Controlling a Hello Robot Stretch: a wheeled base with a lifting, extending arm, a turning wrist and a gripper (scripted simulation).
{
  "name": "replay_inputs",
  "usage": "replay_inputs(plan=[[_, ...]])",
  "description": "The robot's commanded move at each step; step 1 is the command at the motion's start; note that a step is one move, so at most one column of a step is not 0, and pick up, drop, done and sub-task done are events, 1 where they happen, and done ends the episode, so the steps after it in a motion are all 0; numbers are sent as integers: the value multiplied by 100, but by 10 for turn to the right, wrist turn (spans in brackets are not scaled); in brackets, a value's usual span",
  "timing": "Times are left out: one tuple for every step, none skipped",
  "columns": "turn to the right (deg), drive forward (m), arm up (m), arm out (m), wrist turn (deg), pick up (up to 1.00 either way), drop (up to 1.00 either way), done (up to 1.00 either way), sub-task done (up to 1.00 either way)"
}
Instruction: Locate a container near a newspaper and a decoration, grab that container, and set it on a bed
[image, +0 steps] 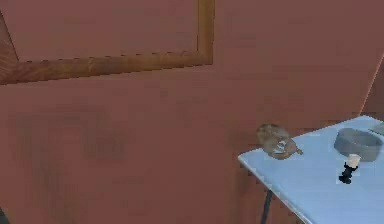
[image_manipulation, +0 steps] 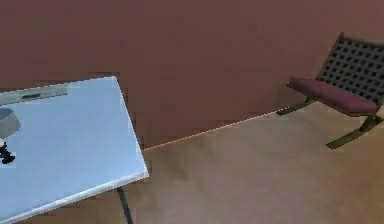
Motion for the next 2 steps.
replay_inputs(plan=[[450,0,0,0,0,0,0,0,0],[450,0,0,0,0,0,0,0,0]])
